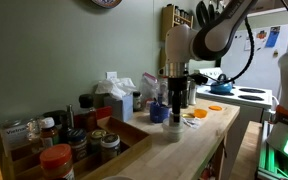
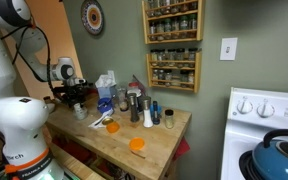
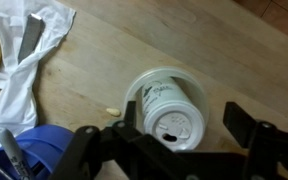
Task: Pick up the white container from the clear lunch box and put it in the orange bowl
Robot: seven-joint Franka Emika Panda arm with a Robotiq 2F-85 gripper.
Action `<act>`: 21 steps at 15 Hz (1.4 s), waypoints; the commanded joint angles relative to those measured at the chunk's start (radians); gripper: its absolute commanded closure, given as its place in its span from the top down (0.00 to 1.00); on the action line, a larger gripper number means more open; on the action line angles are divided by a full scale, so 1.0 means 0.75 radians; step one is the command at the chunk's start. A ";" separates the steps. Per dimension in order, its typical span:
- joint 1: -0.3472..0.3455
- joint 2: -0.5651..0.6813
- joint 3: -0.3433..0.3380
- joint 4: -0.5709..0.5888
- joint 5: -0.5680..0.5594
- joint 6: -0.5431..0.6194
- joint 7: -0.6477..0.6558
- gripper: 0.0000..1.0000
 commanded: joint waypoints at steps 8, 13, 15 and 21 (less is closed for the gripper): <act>-0.008 -0.083 -0.008 -0.046 -0.002 0.017 0.068 0.30; 0.005 -0.400 -0.052 -0.098 0.146 -0.228 -0.114 0.30; -0.013 -0.516 -0.083 -0.098 0.142 -0.348 -0.103 0.30; -0.091 -0.429 -0.032 -0.047 0.000 -0.305 0.059 0.30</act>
